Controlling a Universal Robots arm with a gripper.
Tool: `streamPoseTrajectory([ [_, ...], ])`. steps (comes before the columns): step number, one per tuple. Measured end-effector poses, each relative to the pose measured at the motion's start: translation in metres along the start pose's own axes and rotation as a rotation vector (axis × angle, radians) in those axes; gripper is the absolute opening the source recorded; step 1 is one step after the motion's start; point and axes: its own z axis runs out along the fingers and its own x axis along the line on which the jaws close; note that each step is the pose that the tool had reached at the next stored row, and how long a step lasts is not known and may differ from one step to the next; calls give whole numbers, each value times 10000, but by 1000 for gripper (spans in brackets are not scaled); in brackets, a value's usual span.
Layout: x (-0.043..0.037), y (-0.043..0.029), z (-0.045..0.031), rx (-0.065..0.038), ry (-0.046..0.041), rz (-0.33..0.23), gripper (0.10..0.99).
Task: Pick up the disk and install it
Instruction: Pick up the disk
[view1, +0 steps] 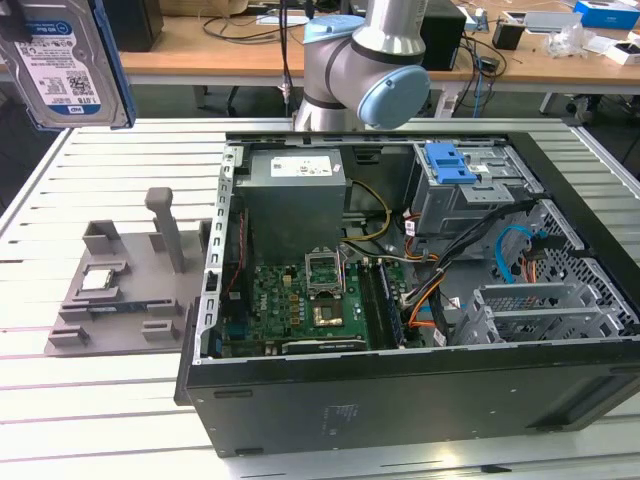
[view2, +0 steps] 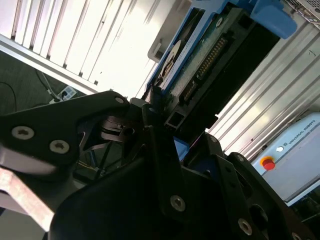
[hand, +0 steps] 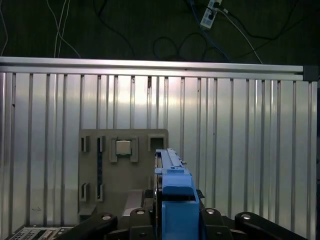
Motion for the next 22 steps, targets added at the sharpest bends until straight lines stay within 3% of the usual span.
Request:
streamPoseTrajectory([
  [4,0,-10,-3,-3,2,0,369],
  [7,2,-69,-3,-1,1,0,369],
  [22,12,-588,-18,0,0,0,369],
])
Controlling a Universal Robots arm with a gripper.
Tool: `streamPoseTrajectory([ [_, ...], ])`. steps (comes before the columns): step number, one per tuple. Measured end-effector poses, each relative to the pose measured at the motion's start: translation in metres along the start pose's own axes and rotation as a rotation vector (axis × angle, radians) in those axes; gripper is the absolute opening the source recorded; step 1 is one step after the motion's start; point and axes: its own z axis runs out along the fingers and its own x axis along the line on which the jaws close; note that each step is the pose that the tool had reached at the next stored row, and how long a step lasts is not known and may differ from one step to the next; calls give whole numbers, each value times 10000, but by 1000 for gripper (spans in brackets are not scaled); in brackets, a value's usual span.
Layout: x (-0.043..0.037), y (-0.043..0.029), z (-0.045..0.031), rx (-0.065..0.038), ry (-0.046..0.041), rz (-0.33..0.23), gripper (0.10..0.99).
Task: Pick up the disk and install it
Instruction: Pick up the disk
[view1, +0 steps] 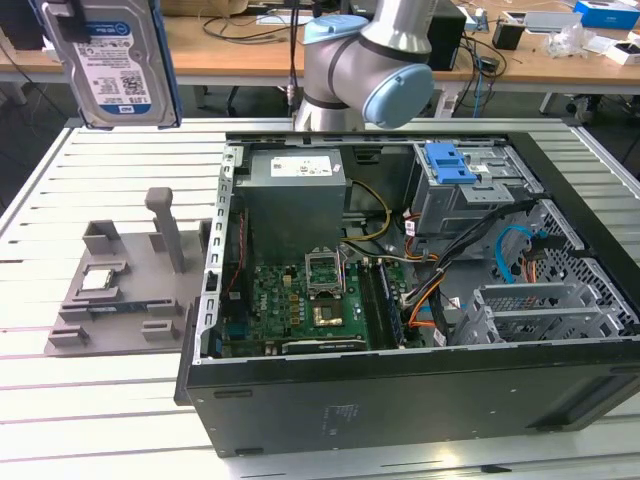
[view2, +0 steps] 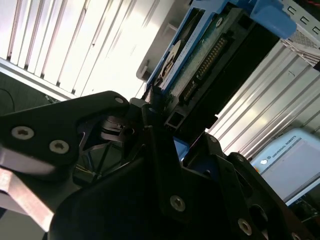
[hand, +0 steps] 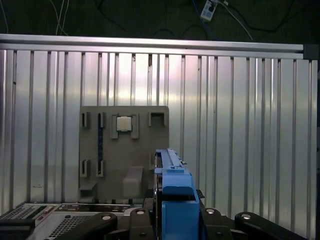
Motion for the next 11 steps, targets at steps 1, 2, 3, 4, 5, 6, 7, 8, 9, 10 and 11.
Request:
streamPoseTrajectory([
  [1,0,-28,-1,-1,1,0,369],
  [2,1,-75,-3,-1,0,0,369],
  [3,2,-102,-4,-1,0,0,369],
  [4,3,-130,-5,-1,0,0,369],
  [5,4,-174,-6,-2,1,-1,369],
  [6,5,-228,-7,-1,0,0,369],
  [7,5,-260,-8,-1,1,0,369],
  [8,6,-284,-9,-1,0,0,369],
  [9,6,-311,-10,-1,0,0,369],
  [10,7,-336,-11,-1,0,1,369],
  [11,8,-376,-12,-2,1,0,369],
])
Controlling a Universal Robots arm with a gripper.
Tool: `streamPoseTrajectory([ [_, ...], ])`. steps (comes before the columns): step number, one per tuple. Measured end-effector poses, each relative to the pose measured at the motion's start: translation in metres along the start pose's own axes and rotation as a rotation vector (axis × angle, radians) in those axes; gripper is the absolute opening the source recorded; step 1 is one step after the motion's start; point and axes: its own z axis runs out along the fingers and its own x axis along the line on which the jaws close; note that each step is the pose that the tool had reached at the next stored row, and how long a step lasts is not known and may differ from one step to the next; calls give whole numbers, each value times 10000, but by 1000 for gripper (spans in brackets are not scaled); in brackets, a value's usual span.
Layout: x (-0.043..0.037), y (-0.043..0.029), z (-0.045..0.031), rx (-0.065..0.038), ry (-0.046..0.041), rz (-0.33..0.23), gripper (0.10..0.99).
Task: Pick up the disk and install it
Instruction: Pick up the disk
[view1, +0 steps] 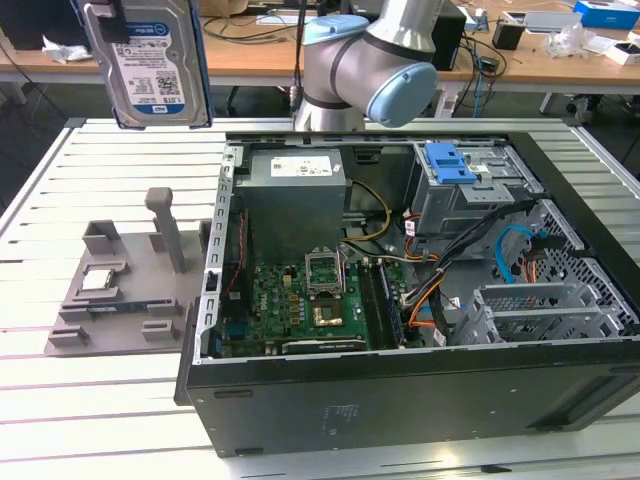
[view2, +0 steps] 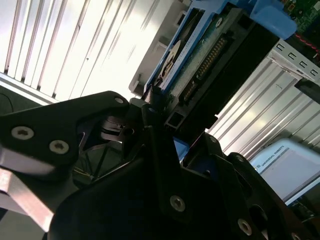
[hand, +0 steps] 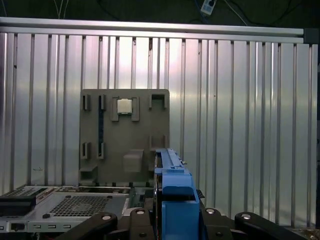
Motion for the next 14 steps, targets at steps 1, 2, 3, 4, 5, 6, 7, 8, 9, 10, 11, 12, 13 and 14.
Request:
streamPoseTrajectory([
  [1,1,-21,-1,0,0,-1,369],
  [2,1,-49,-2,0,0,-1,369],
  [3,2,-73,-2,-1,1,0,369],
  [4,2,-110,-3,0,0,1,369],
  [5,3,-136,-4,1,-1,0,369],
  [6,3,-163,-4,1,-1,1,369],
  [7,4,-187,-5,0,0,0,369],
  [8,4,-211,-6,0,0,0,369],
  [9,5,-237,-7,1,0,-1,369],
  [10,6,-270,-8,0,0,-1,369],
  [11,6,-292,-9,0,0,0,369],
  [12,7,-317,-9,0,0,0,369],
  [13,7,-344,-11,-1,0,1,369],
  [14,8,-379,-11,0,0,1,369],
])
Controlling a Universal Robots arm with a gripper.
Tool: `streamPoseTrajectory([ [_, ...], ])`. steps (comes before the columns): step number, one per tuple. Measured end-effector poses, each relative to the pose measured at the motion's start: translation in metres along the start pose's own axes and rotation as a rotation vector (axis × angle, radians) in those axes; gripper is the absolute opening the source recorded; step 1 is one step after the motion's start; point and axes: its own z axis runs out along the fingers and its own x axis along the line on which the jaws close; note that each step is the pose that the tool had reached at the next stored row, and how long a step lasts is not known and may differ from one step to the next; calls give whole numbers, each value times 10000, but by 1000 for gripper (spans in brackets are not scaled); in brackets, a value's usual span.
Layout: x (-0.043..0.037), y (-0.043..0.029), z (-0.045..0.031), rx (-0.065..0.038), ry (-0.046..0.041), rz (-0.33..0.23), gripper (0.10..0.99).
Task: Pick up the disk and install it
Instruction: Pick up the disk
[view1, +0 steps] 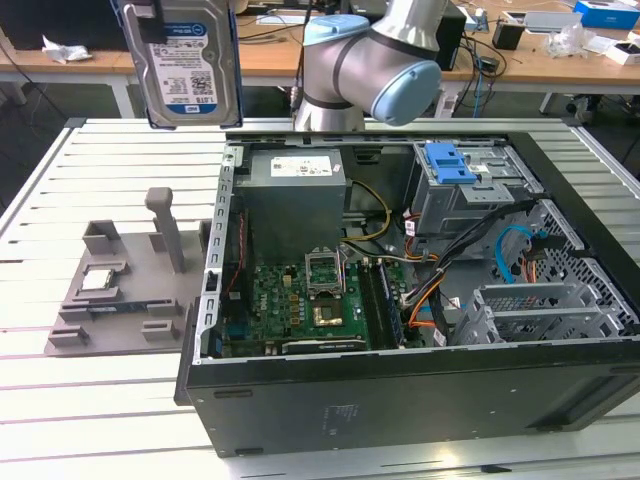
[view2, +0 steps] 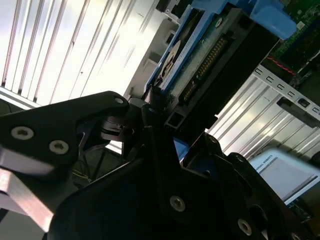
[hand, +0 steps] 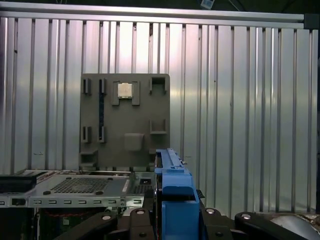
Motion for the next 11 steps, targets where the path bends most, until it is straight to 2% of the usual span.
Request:
streamPoseTrajectory([
  [11,7,-342,-10,-1,0,0,369],
])
